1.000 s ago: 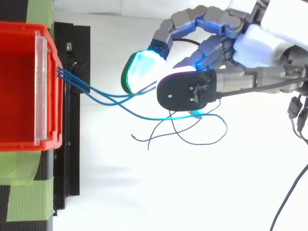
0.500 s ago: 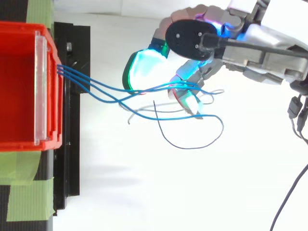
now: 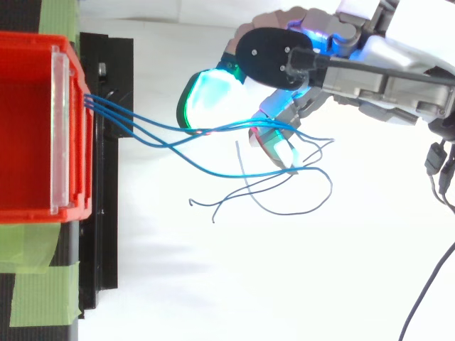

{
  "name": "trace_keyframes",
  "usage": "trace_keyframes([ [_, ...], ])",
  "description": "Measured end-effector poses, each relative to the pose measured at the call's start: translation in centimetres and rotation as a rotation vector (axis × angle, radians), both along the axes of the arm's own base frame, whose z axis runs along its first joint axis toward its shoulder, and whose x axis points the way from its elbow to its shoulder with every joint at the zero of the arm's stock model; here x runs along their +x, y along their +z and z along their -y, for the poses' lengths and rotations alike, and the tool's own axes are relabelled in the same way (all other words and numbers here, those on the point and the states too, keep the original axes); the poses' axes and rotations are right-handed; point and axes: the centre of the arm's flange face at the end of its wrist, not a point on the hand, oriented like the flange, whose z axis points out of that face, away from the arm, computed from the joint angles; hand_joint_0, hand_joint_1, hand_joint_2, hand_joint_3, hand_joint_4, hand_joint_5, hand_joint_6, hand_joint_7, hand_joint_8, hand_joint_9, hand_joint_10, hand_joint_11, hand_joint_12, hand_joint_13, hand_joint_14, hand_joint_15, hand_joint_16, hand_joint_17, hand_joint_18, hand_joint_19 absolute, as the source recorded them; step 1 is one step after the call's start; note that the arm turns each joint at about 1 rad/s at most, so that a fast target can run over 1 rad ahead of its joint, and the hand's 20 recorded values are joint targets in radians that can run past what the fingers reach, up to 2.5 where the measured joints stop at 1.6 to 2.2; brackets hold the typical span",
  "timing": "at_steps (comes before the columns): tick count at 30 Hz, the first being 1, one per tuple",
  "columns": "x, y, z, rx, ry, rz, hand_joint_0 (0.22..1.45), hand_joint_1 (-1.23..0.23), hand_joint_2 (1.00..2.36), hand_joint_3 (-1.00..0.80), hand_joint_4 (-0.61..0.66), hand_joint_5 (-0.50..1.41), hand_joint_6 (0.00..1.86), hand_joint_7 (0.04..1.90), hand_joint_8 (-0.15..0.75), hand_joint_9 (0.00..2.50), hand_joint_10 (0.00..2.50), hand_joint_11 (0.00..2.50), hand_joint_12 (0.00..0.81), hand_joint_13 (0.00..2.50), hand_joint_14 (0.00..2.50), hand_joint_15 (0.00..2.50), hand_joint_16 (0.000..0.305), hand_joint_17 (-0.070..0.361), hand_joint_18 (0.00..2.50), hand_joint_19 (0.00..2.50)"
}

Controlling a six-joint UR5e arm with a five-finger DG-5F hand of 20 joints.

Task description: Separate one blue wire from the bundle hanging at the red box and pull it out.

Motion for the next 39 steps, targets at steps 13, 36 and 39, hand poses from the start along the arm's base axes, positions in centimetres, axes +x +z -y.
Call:
trace_keyframes([
  [13, -0.01, -0.01, 0.01, 0.000, 0.000, -0.001, 0.32, -0.38, 1.00, -0.50, 0.26, -0.18, 0.86, 0.82, 0.438, 1.19, 0.00, 1.40, 0.557, 1.24, 0.08, 1.41, 0.074, 0.166, 0.92, 0.44],
  [36, 0.00, -0.01, -0.01, -0.002, 0.000, -0.001, 0.26, -0.54, 1.00, -0.50, 0.29, -0.16, 0.65, 0.99, 0.445, 1.12, 0.00, 1.39, 0.582, 1.19, 0.12, 1.40, 0.080, 0.180, 0.89, 0.44],
  [39, -0.01, 0.00, 0.01, -0.002, 0.000, -0.001, 0.26, -0.62, 1.00, -0.50, 0.31, -0.18, 0.70, 0.91, 0.447, 1.10, 0.00, 1.43, 0.592, 1.18, 0.12, 1.41, 0.080, 0.180, 0.90, 0.43],
])
